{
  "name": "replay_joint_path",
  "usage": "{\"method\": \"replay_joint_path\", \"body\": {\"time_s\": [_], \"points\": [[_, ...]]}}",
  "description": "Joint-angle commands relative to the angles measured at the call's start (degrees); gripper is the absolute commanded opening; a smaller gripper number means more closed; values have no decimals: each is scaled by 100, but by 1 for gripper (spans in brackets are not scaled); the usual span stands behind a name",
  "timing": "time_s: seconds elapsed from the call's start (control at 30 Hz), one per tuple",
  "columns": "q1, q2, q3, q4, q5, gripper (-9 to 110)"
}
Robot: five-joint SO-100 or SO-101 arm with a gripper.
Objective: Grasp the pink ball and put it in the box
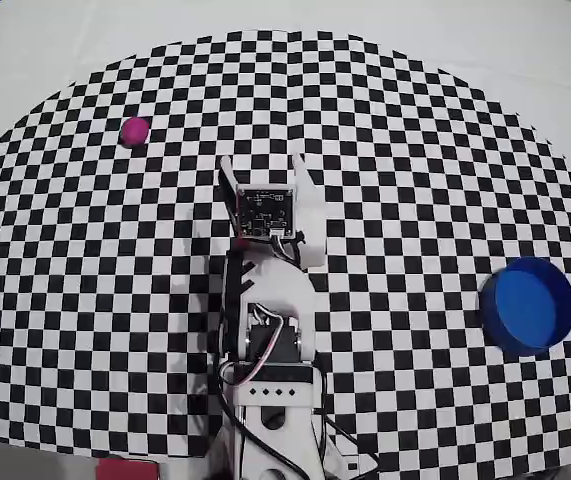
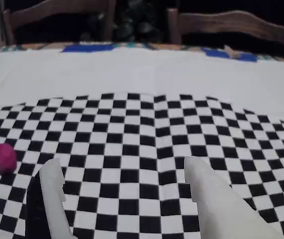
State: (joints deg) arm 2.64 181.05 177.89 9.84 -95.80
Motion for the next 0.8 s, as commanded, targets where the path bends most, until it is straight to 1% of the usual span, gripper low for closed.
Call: {"method": "replay_joint_path", "body": {"time_s": [0.0,0.77], "points": [[-149,-114,44,-97,-53,28],[-1371,-264,44,-158,-53,28]]}}
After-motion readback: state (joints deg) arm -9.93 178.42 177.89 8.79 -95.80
